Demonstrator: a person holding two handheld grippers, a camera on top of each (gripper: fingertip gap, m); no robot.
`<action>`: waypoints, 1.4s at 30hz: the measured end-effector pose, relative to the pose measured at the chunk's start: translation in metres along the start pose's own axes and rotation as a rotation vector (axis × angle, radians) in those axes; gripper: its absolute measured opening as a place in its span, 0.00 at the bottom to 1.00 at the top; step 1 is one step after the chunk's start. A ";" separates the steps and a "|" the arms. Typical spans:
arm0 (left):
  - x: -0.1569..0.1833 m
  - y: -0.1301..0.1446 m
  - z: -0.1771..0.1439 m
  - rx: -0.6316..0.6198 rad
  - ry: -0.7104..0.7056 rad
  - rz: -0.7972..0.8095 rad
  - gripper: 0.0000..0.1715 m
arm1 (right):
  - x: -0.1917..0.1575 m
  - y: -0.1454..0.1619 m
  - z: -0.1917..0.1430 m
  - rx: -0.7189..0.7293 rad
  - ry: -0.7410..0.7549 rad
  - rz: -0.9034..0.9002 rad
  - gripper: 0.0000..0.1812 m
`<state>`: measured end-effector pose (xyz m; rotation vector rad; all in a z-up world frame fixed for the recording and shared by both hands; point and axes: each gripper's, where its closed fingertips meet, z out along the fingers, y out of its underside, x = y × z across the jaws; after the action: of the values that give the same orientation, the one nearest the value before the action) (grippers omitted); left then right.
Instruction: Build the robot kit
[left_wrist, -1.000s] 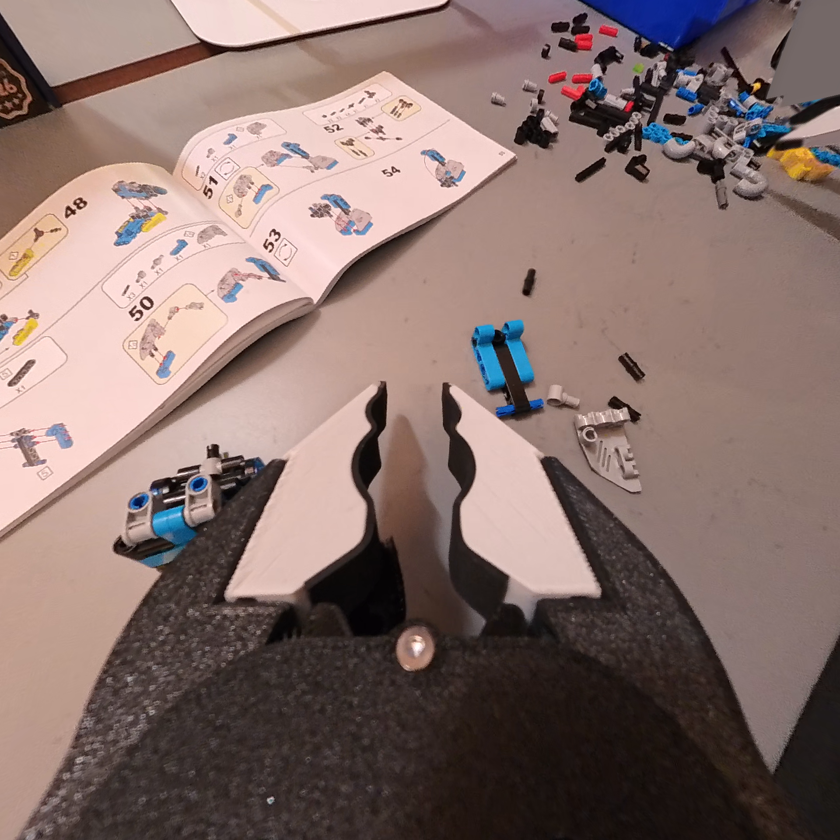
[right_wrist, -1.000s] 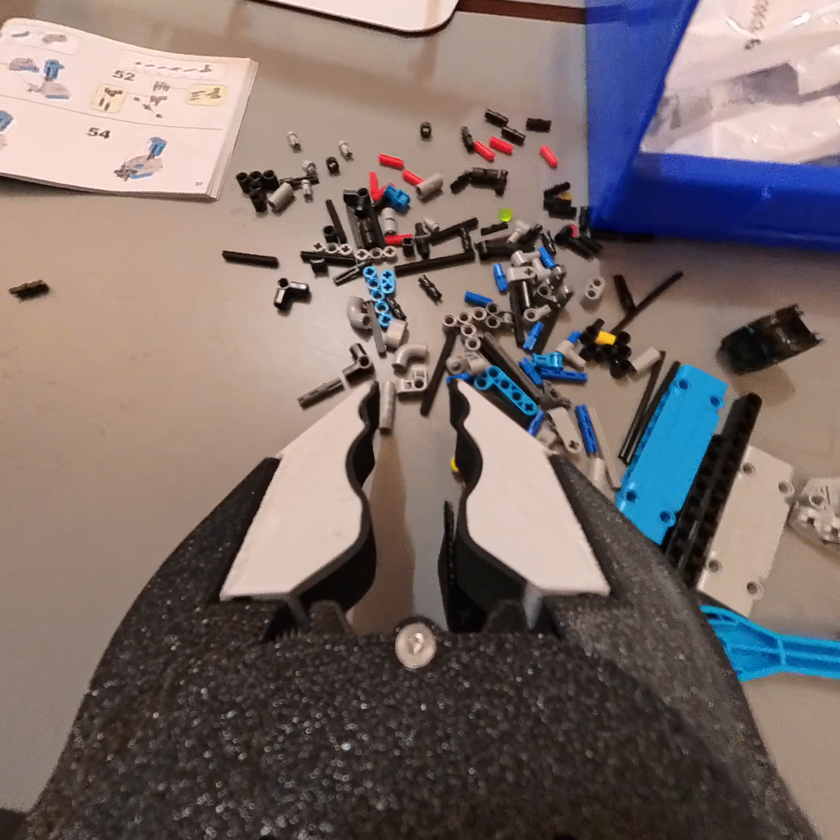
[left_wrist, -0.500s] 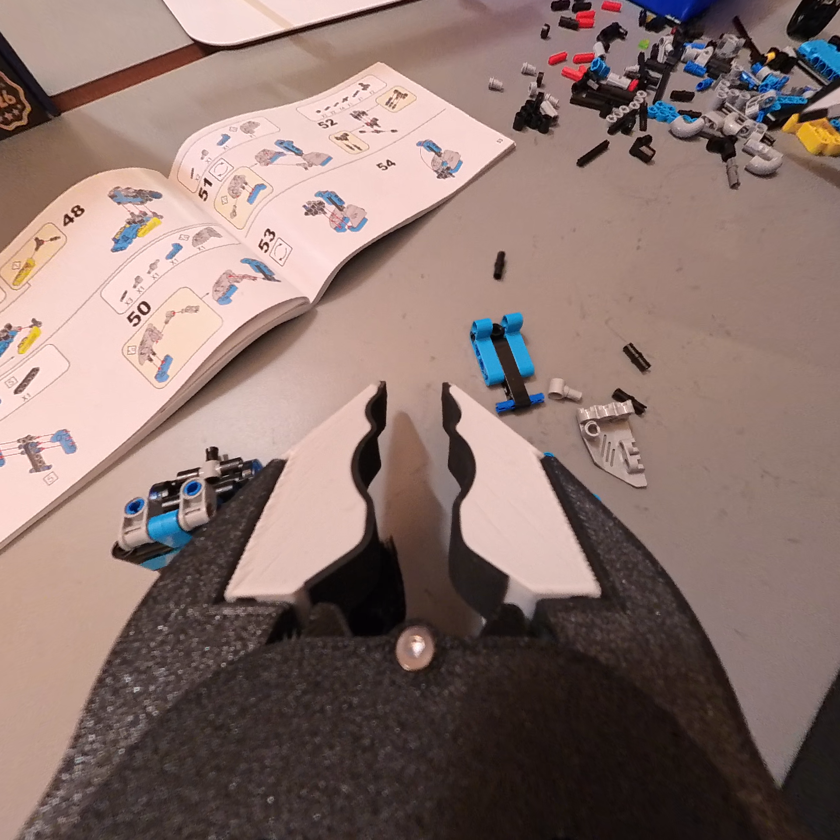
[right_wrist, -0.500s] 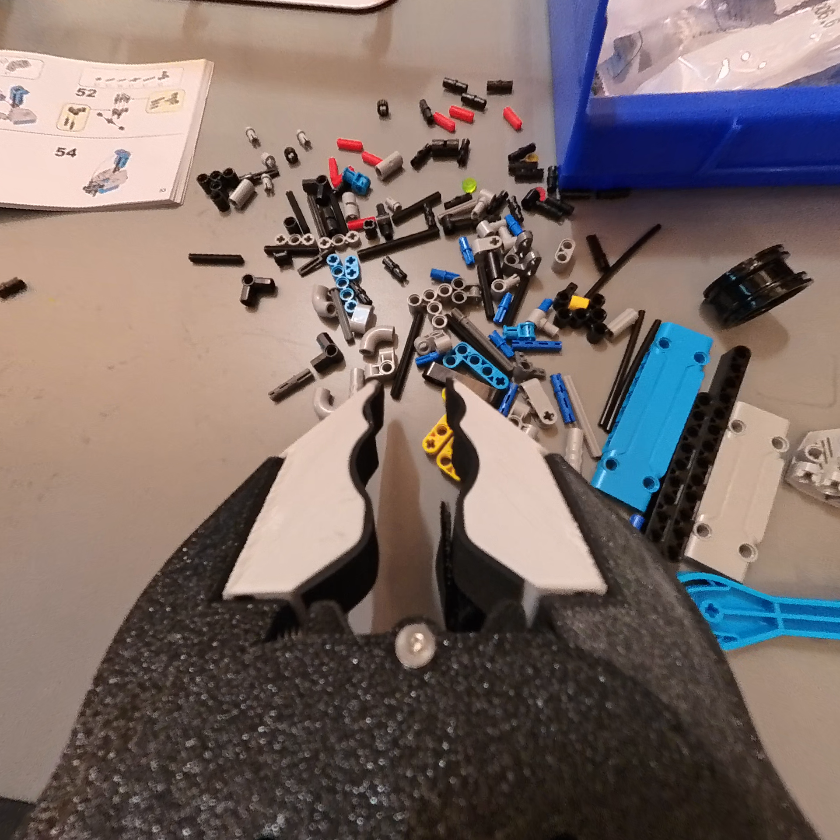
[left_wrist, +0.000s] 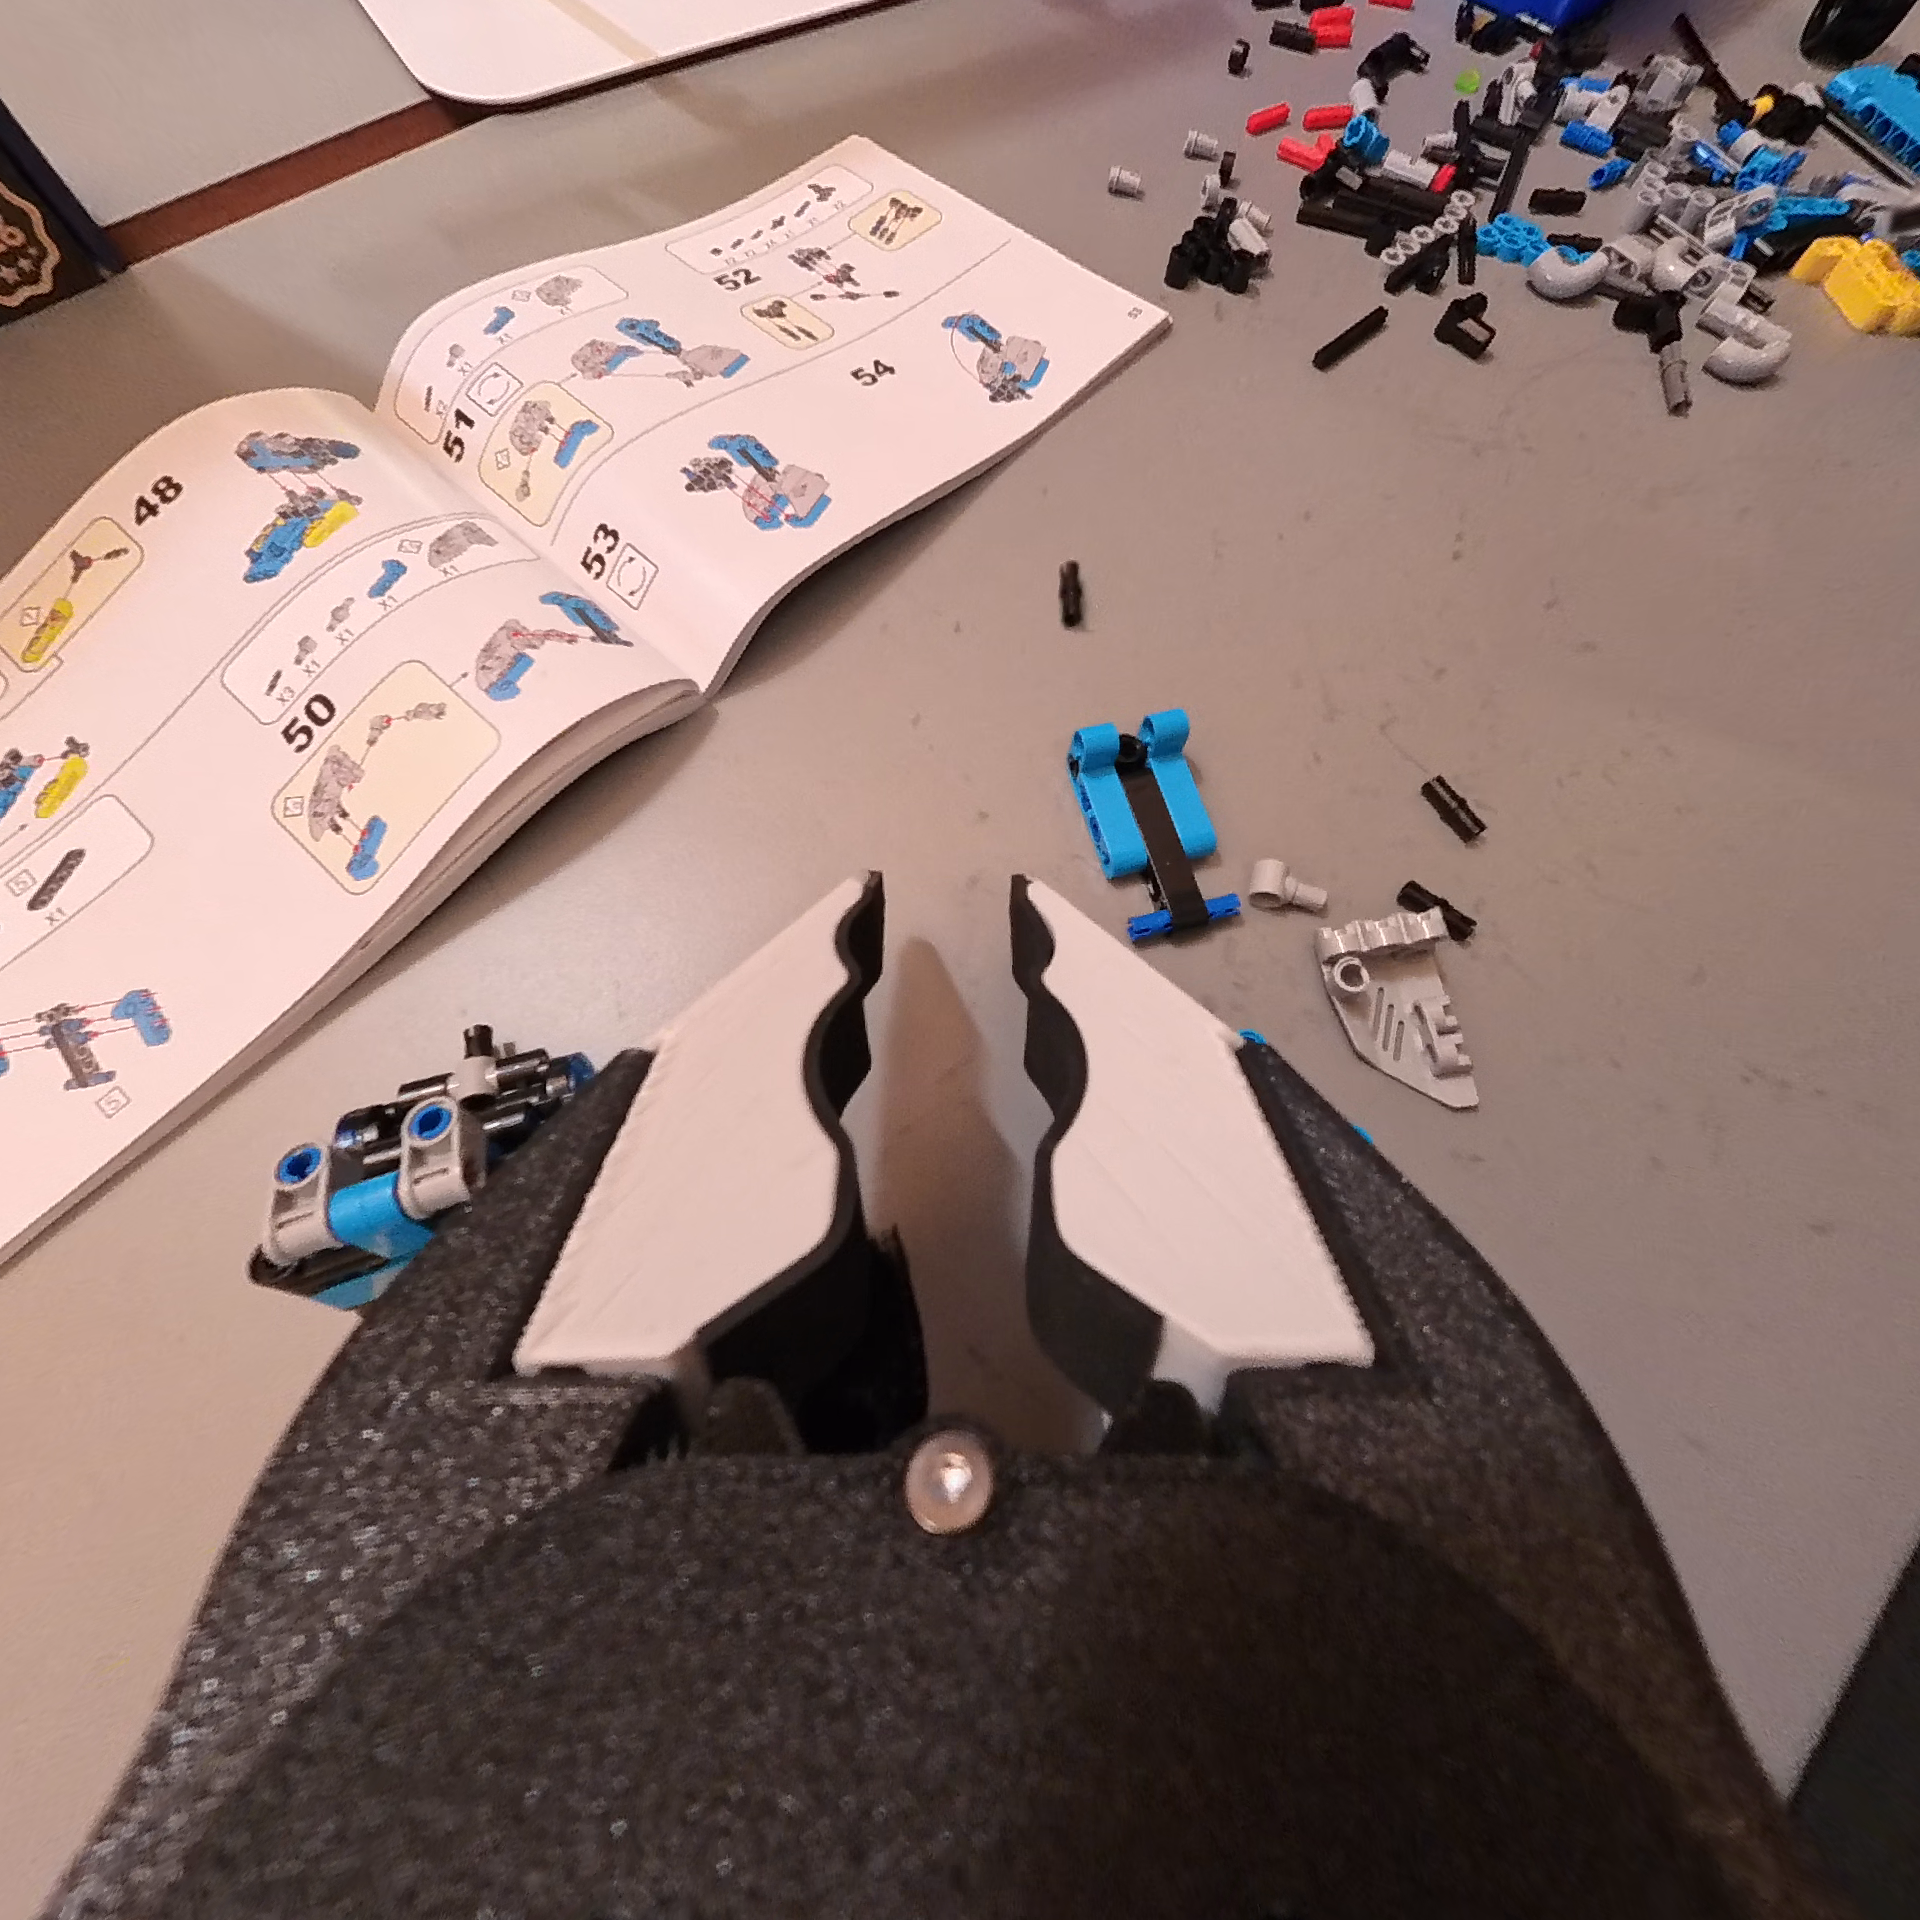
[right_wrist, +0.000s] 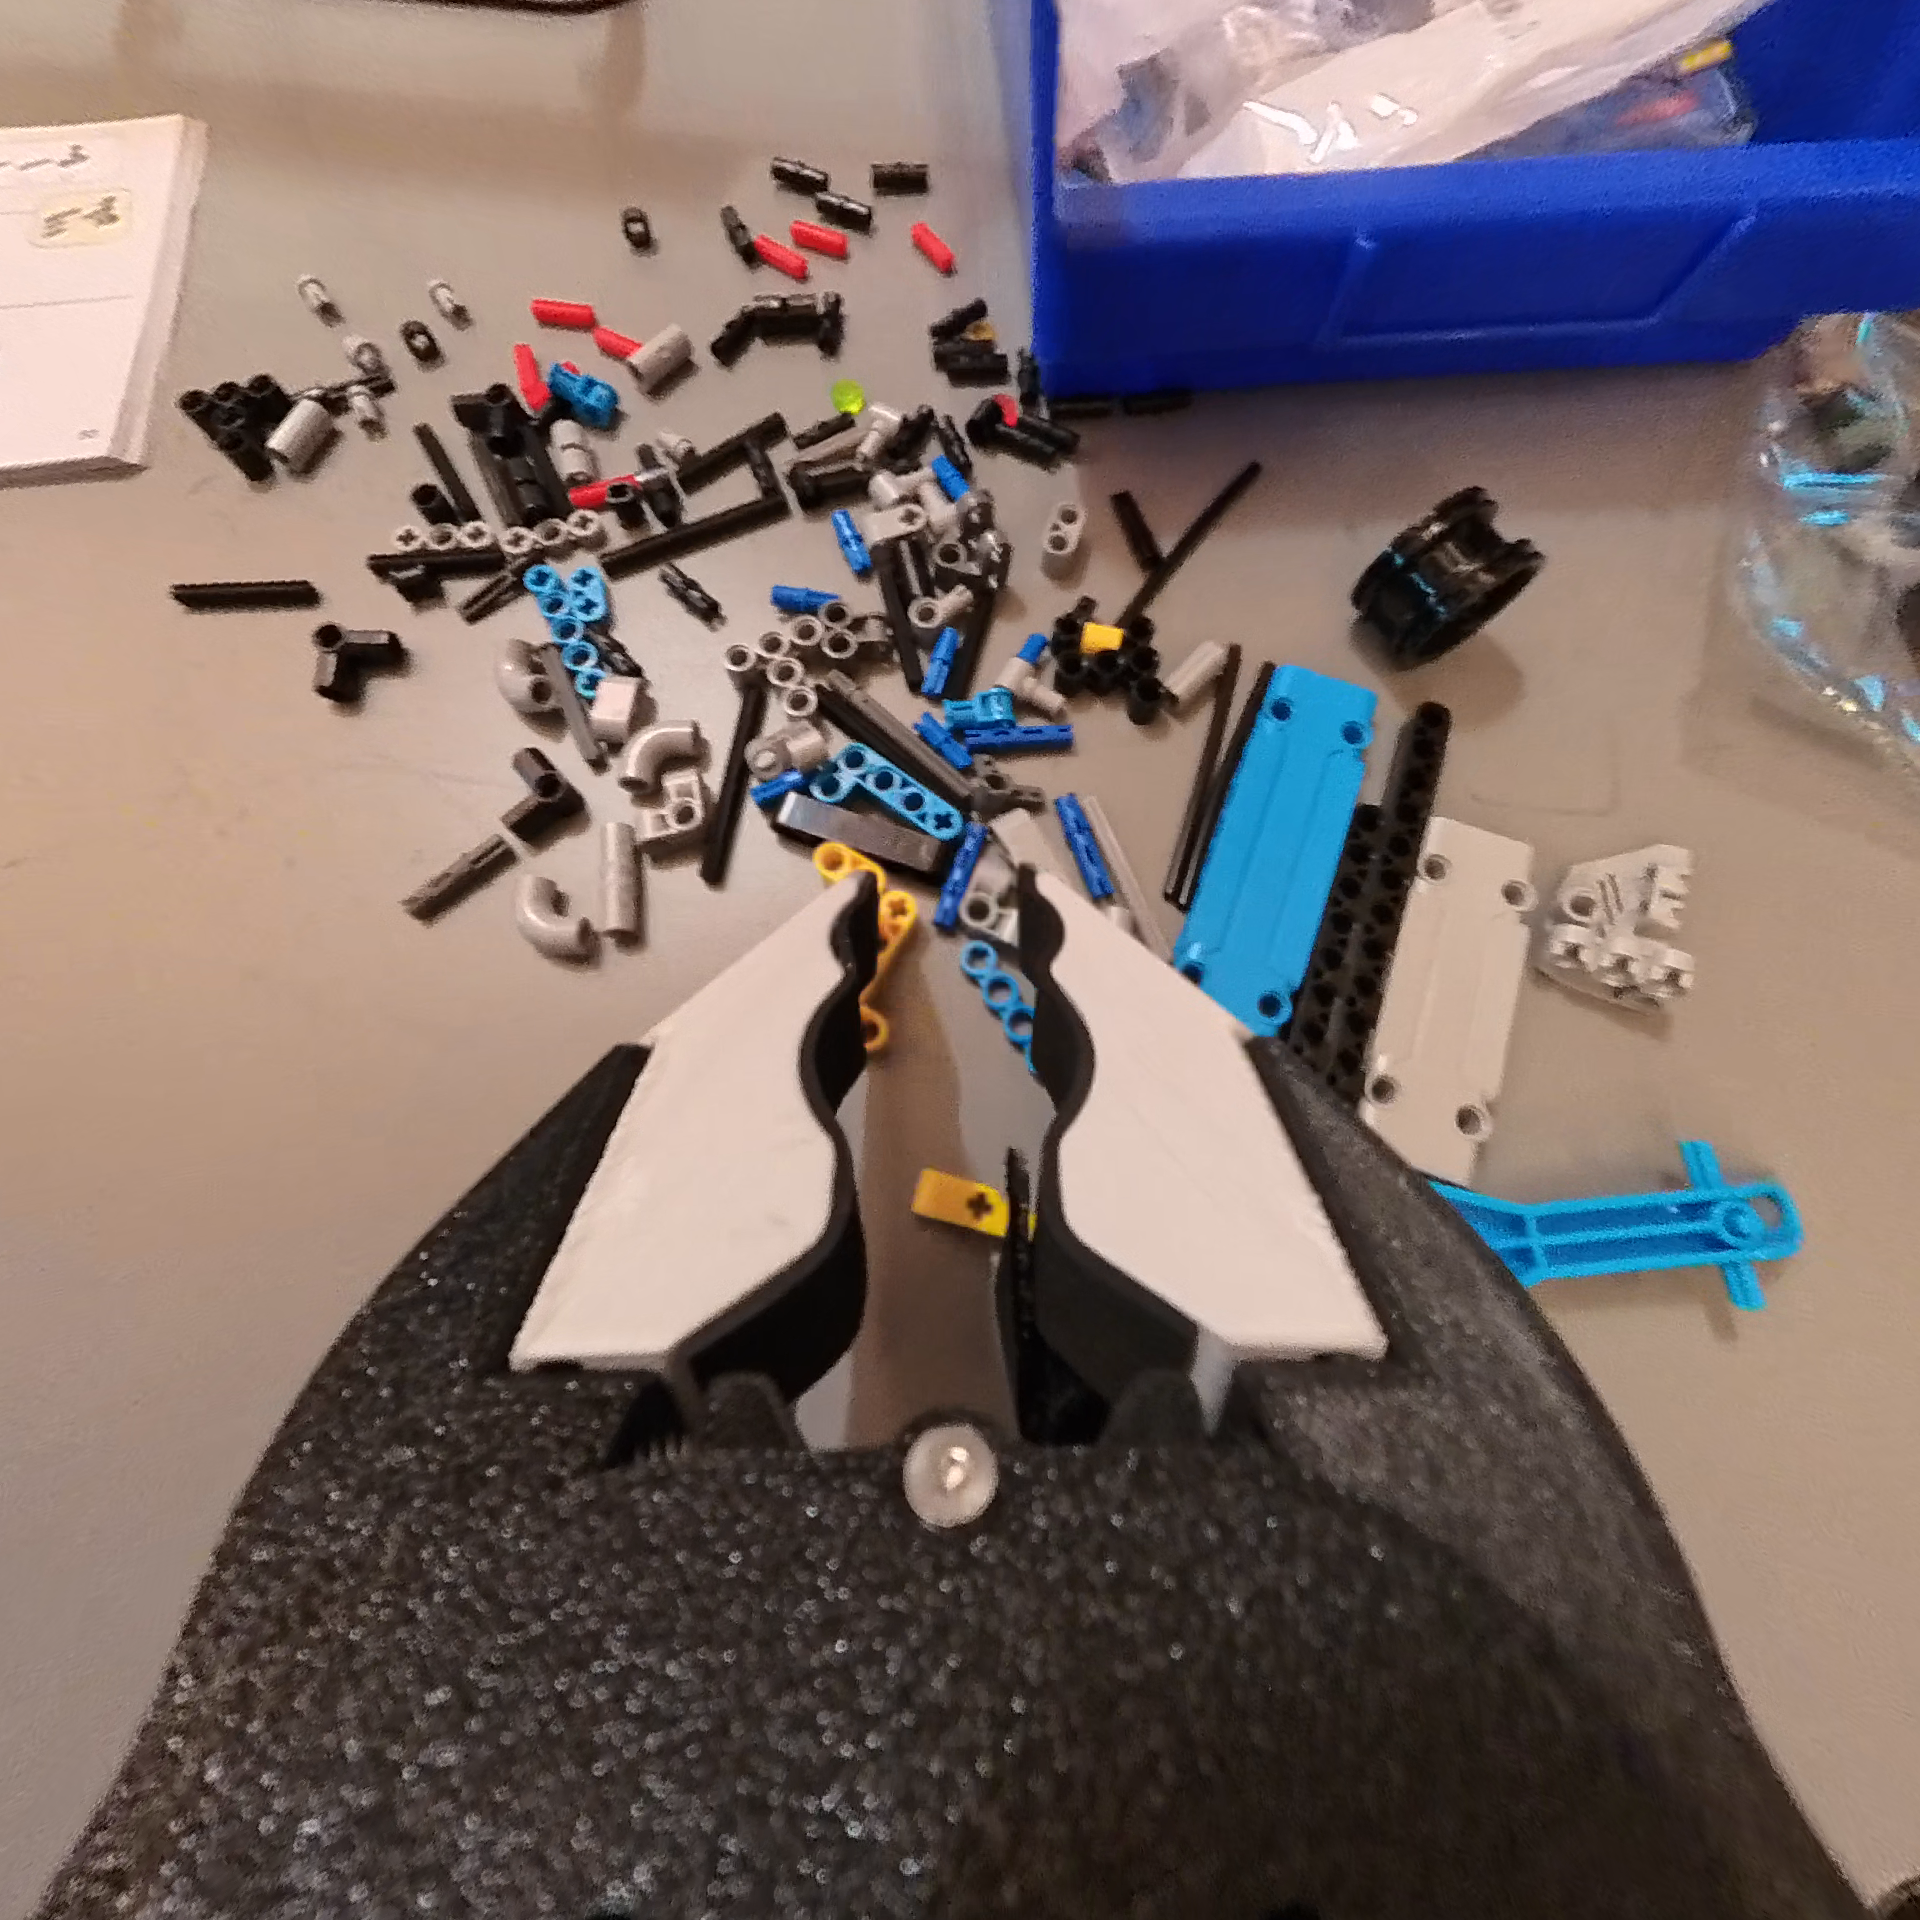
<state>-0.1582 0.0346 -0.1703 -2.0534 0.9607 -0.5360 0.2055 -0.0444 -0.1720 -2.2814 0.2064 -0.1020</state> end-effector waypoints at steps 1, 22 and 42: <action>0.000 0.000 0.000 -0.001 0.000 0.000 0.14 | 0.003 0.003 0.000 -0.010 0.005 0.004 0.14; 0.000 0.001 0.001 -0.006 -0.007 0.007 0.14 | 0.013 0.013 -0.010 -0.004 0.012 0.022 0.14; 0.001 0.002 0.002 -0.017 -0.027 0.047 0.14 | 0.022 0.025 -0.026 0.008 0.048 0.022 0.14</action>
<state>-0.1568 0.0340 -0.1734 -2.0430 0.9978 -0.4752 0.2203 -0.0839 -0.1734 -2.2694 0.2552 -0.1461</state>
